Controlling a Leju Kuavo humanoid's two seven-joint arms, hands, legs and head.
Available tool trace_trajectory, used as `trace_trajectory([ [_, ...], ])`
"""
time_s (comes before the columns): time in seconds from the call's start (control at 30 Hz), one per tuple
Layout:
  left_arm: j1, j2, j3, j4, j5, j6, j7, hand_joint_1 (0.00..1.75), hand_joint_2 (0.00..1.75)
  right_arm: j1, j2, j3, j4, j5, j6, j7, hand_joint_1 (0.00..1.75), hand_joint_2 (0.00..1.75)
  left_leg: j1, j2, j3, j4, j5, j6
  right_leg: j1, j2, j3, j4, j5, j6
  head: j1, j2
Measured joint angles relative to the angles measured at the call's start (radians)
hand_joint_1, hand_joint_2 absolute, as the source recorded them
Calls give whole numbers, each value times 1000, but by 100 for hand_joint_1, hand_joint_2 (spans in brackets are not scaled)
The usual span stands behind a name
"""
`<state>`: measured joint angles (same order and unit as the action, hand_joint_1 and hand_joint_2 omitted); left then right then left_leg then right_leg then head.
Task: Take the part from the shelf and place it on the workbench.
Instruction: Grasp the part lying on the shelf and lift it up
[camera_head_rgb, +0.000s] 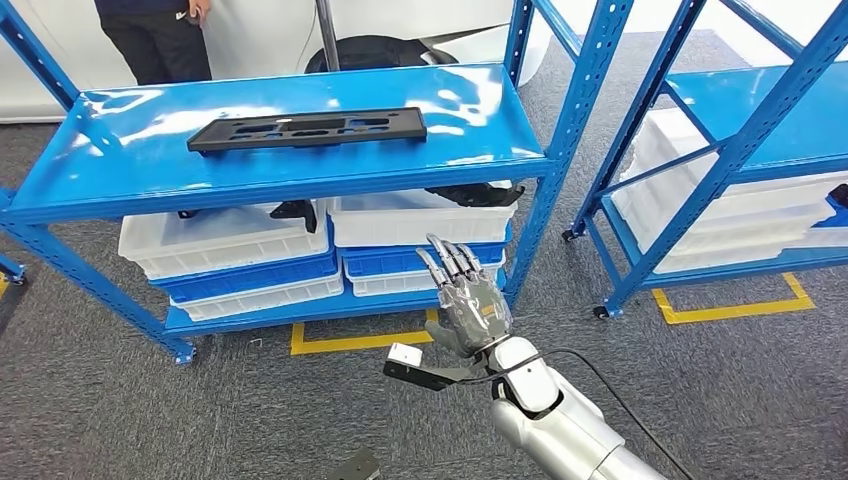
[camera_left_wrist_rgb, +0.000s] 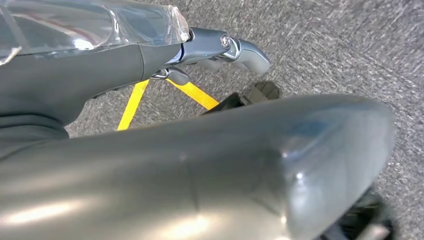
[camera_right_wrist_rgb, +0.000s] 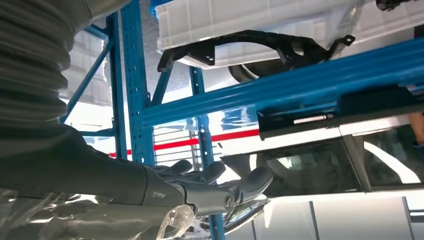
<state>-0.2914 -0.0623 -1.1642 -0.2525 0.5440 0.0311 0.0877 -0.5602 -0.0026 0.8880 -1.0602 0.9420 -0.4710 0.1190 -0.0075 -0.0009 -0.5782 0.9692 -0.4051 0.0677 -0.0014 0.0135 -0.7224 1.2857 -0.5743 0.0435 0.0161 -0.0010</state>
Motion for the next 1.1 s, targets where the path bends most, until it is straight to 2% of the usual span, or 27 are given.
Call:
trace_trajectory([
  [0.03,0,0,-1,0,-2,-2,2,0,0,-1,1,2,0,6,10,-1,0,175,-1,-1,5,0,-4,0,0,0,-1,-17,25,-3,1,0],
  [0.07,0,0,-1,0,-4,-4,2,0,0,-3,4,6,0,12,22,-3,0,175,-2,-1,11,0,-8,-1,2,0,19,-72,65,-9,1,0],
  [0.1,-1,-1,-2,0,-6,-6,3,0,0,-6,7,10,0,17,33,-5,0,175,-3,-1,18,0,-13,-2,6,-3,52,-150,109,-18,1,0],
  [0.13,-2,-3,-2,0,-9,-7,4,0,0,-9,12,15,0,20,43,-7,0,175,-6,-1,24,0,-18,-5,10,-7,84,-221,141,-26,2,0],
  [0.17,-3,-4,-3,0,-11,-8,4,0,0,-12,16,19,0,23,52,-8,0,175,-8,-1,28,1,-23,-9,14,-11,107,-272,160,-33,1,0],
  [0.23,-5,-7,-4,0,-12,-8,6,0,0,-15,23,26,0,24,63,-10,0,175,-9,0,31,-1,-30,-18,19,-14,121,-304,163,-41,1,0],
  [0.3,-5,-8,-6,0,-13,-8,6,0,0,-16,29,33,0,26,72,-11,0,175,-9,1,32,1,-37,-28,13,-12,127,-313,164,-46,1,0],
  [0.33,-6,-8,-8,0,-13,-8,6,0,0,-18,32,37,1,27,76,-11,0,175,-9,1,24,19,-48,-35,8,-11,132,-318,165,-49,-1,0],
  [0.4,-7,-8,-10,0,-13,-8,6,0,0,-22,39,48,1,35,89,-13,0,175,-1,0,-28,119,-91,-51,-1,-9,141,-325,163,-54,-7,0],
  [0.47,-6,-8,-11,0,-13,-8,7,0,0,-21,45,64,4,42,102,-16,0,175,11,0,-107,252,-131,-66,-5,-7,148,-325,155,-55,-12,0],
  [0.5,-5,-8,-11,0,-13,-8,7,0,0,-19,47,72,6,45,106,-17,0,175,15,0,-134,284,-129,-71,-6,-5,153,-324,150,-53,-13,0],
  [0.53,-3,-8,-11,0,-13,-8,7,0,0,-17,50,79,8,48,109,-18,0,175,19,0,-142,278,-107,-75,-8,-3,160,-324,144,-51,-14,0],
  [0.57,-3,-8,-12,0,-13,-8,7,0,0,-16,55,86,10,50,111,-19,0,175,23,0,-130,231,-67,-79,-10,-2,168,-324,138,-48,-14,0],
  [0.6,-3,-8,-12,0,-13,-9,8,0,0,-15,60,91,11,52,111,-21,0,175,26,0,-103,156,-18,-81,-11,0,177,-324,131,-44,-14,0],
  [0.63,-3,-8,-12,0,-13,-9,8,0,0,-16,65,96,11,53,110,-23,0,175,25,0,-72,83,19,-81,-11,2,185,-324,124,-38,-15,0],
  [0.67,-3,-8,-12,0,-13,-8,8,0,0,-17,70,101,12,53,109,-25,0,175,24,-1,-48,27,42,-79,-10,3,191,-324,118,-33,-15,0],
  [0.7,-3,-8,-12,0,-13,-8,8,0,0,-18,74,105,12,52,109,-27,0,175,22,-1,-33,-4,49,-74,-8,5,195,-324,112,-27,-14,0],
  [0.8,-3,-8,-13,0,-13,-8,9,0,0,-20,81,115,9,51,108,-28,0,175,19,-3,-21,-17,38,-54,-11,4,203,-326,100,-10,-13,0],
  [0.83,-3,-8,-13,0,-13,-8,9,0,0,-22,82,117,6,51,109,-28,0,175,20,-3,-15,-20,35,-46,-12,1,199,-311,91,-4,-12,0],
  [0.87,-4,-8,-13,0,-13,-8,9,0,0,-24,83,119,3,51,110,-28,0,175,22,-3,-8,-23,32,-39,-12,-2,184,-274,73,0,-11,0],
  [0.9,-4,-8,-13,0,-13,-8,9,0,0,-26,83,121,0,51,112,-28,0,175,23,-2,-1,-24,28,-32,-13,-5,153,-213,49,3,-10,0],
  [0.97,-3,-8,-13,0,-13,-8,9,0,0,-26,83,126,-4,52,116,-28,0,175,23,-2,10,-24,18,-24,-13,-6,66,-68,2,6,-8,0],
  [1.0,-2,-8,-13,0,-13,-8,9,0,0,-24,83,128,-6,52,118,-28,0,175,23,-2,16,-24,13,-24,-13,-6,31,-22,-2,7,-7,0],
  [1.03,-1,-8,-13,0,-13,-8,9,0,0,-23,83,130,-9,53,121,-28,0,175,22,-3,22,-24,7,-24,-14,-6,14,-16,16,6,-7,0],
  [1.07,0,-8,-13,0,-13,-8,9,0,0,-22,83,132,-13,56,124,-28,0,175,23,-4,31,-24,2,-26,-14,-7,20,-54,54,5,-7,0],
  [1.1,0,-8,-13,0,-13,-8,9,0,0,-22,83,134,-18,59,126,-28,0,175,23,-5,41,-24,-5,-29,-14,-7,43,-125,104,2,-6,0],
])
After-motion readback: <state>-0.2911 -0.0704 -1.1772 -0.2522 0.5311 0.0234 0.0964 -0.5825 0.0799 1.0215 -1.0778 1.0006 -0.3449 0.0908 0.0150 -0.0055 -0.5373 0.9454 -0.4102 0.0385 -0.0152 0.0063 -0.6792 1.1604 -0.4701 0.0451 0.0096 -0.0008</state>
